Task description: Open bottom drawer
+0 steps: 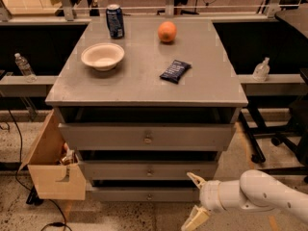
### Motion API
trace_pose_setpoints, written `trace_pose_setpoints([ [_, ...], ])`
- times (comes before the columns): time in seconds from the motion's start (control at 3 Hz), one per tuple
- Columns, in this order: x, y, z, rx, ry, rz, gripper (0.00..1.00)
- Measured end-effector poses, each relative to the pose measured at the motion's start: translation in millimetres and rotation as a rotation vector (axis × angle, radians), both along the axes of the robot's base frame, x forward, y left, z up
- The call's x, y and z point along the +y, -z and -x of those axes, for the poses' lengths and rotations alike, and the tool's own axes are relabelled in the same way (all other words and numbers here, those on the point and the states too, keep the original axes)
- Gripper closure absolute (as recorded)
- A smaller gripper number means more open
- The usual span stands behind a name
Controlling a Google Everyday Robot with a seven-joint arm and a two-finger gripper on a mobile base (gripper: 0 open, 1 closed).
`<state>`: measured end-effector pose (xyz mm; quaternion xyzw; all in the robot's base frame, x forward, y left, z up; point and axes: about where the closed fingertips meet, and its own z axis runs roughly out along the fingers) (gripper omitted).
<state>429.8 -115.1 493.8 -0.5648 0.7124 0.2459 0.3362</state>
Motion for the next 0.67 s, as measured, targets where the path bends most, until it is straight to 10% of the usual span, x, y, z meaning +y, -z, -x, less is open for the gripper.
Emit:
trace_pose_setpoints([
  [0.67,19,78,-31,0.01,0.021,0.03,0.0],
])
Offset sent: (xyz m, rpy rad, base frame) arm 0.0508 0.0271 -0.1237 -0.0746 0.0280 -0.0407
